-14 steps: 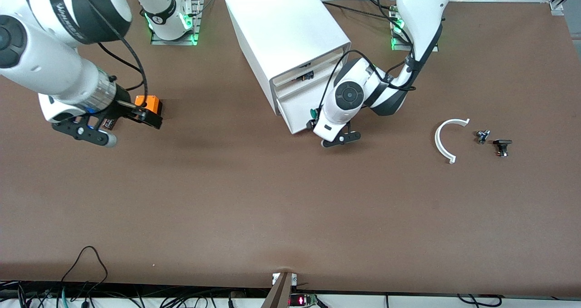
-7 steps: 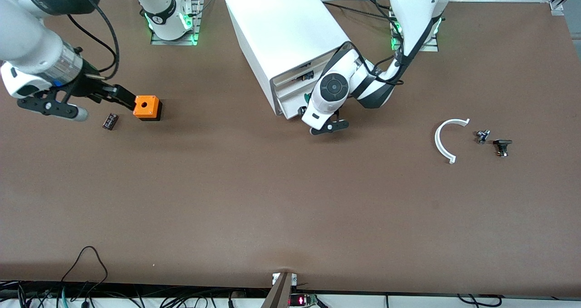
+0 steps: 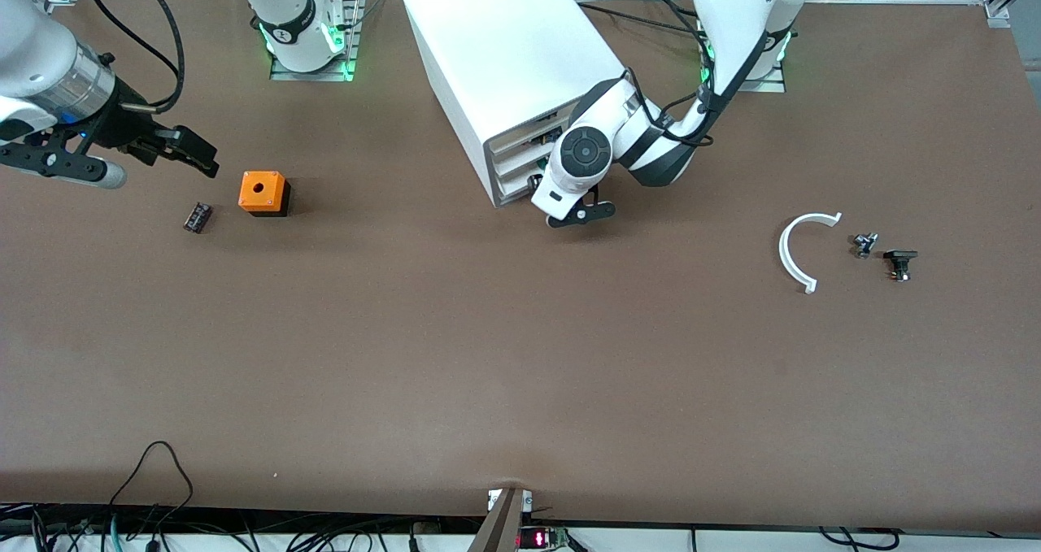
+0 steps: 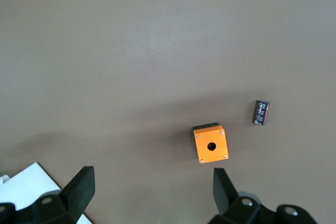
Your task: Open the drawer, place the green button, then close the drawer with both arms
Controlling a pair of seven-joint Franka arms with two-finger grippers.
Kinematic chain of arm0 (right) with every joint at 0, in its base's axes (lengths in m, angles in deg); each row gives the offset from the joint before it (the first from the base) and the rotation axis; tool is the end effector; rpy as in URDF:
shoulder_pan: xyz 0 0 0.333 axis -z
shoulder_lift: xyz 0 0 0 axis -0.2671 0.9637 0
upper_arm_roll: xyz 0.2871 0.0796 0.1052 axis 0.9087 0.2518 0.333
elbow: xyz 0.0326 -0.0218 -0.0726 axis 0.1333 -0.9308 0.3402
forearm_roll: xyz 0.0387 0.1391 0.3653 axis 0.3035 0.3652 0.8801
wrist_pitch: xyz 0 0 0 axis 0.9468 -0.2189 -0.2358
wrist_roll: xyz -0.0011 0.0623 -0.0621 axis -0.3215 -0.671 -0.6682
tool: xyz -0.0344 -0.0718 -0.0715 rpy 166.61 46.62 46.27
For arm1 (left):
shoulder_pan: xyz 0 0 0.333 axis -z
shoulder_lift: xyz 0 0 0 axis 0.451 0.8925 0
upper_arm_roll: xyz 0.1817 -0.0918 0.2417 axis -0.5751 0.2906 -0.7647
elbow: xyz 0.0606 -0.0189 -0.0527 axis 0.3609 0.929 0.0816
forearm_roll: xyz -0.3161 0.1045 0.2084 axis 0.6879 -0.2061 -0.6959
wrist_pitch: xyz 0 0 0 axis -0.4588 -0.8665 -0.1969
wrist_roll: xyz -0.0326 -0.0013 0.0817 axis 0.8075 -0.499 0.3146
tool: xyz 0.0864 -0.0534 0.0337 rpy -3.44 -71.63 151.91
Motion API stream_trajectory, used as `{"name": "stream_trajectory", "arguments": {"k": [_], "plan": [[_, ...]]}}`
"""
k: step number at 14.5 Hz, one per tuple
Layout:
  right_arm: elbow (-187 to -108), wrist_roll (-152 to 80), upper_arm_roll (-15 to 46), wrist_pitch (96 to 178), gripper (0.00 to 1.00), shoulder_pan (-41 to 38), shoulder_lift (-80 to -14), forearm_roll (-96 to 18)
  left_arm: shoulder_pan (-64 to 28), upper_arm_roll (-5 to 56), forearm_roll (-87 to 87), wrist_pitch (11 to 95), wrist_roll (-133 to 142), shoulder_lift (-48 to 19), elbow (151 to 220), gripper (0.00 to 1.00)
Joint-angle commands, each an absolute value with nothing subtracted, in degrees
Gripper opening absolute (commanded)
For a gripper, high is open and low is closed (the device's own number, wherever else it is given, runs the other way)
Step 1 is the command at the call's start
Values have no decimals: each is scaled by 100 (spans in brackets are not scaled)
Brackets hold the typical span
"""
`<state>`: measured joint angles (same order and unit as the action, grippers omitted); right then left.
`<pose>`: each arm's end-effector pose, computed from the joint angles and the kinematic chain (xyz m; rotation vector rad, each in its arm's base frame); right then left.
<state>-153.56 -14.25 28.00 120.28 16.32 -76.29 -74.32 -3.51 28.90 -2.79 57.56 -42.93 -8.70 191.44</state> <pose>0.5268 0.0602 0.5678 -3.1203 0.2943 0.0136 0.4407 -0.4310 0.2296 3.0566 0.3906 -0.5877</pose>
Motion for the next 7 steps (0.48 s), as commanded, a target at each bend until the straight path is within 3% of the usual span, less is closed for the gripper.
{"name": "stream_trajectory", "arguments": {"k": [1,7], "plan": [[-15876,-1754,2959,12193,100,1892,-8144,-7457,-342,2890,80,5577,-4270,-909,19125,100],[-15965,-2176,3012,12140,100,1989,-8356,-7457,-500,2881,81,5323,-4199,-944,18941,100]]}}
